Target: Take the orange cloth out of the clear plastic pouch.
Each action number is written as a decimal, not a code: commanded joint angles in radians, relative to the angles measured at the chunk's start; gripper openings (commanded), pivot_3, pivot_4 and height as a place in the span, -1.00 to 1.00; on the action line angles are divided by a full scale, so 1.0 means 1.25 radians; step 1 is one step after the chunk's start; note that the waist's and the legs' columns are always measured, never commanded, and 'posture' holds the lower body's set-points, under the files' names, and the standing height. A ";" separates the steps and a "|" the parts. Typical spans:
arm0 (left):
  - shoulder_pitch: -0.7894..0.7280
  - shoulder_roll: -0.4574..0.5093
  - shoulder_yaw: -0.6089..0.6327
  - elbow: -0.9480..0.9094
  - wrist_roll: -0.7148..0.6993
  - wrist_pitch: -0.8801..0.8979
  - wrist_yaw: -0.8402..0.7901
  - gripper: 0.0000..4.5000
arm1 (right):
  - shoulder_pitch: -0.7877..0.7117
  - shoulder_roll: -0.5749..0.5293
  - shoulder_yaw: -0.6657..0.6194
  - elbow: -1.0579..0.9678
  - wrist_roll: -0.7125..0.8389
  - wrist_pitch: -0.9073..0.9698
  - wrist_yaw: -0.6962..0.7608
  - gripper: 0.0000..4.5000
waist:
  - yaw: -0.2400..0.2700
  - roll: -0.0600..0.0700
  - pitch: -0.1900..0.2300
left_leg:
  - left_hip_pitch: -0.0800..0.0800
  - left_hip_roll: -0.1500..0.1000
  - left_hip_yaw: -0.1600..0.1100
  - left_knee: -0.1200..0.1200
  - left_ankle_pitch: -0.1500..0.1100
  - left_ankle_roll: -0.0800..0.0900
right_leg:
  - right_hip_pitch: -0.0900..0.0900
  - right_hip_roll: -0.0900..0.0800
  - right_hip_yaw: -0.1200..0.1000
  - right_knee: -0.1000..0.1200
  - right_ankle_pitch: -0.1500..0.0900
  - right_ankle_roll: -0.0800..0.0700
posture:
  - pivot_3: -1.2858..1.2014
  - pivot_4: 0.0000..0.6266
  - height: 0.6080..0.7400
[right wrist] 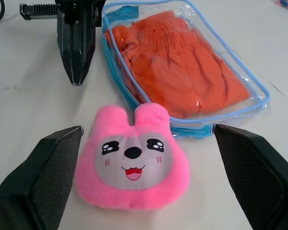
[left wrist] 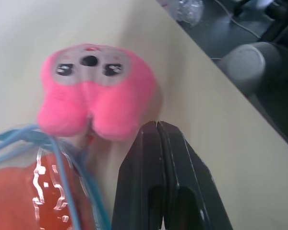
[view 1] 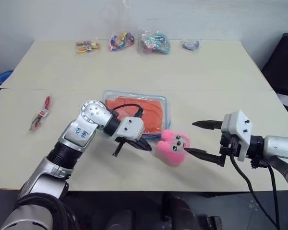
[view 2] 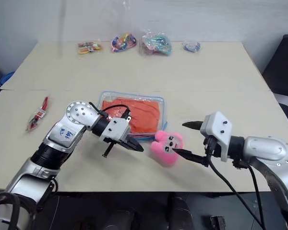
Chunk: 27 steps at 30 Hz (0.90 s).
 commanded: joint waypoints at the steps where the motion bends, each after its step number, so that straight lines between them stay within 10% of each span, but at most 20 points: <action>1: -0.041 -0.049 0.007 0.009 -0.004 -0.022 0.031 -0.73 | 0.010 -0.005 -0.033 -0.019 0.011 -0.012 0.008 1.00 | -0.001 0.000 0.000 | -0.001 0.000 0.000 0.001 0.000 0.001 | 0.000 0.000 0.000 0.000 0.000 0.000 | 0.03 -0.52 1.00; 9: -0.046 -0.106 -0.057 0.063 0.096 -0.148 0.082 0.38 | 0.112 -0.018 -0.131 -0.090 0.046 0.021 0.005 1.00 | -0.006 0.000 0.000 | 0.000 0.000 0.002 0.001 -0.001 0.001 | 0.000 0.000 0.001 0.000 0.001 0.001 | 0.03 -0.52 1.00; 23: -0.066 -0.182 -0.112 0.187 0.203 -0.253 0.154 0.38 | 0.179 -0.011 -0.197 -0.144 0.082 0.049 -0.041 1.00 | -0.003 0.000 0.000 | 0.000 0.000 0.003 0.002 -0.002 0.002 | 0.000 0.000 0.002 0.000 0.001 0.002 | 0.03 -0.52 1.00; 27: -0.063 -0.162 -0.108 0.196 0.185 -0.266 0.122 -0.16 | 0.181 -0.014 -0.195 -0.143 0.083 0.047 -0.044 1.00 | -0.003 0.000 0.000 | 0.000 0.000 0.003 0.002 -0.002 0.003 | 0.000 0.000 0.002 0.000 0.001 0.002 | 0.03 -0.52 1.00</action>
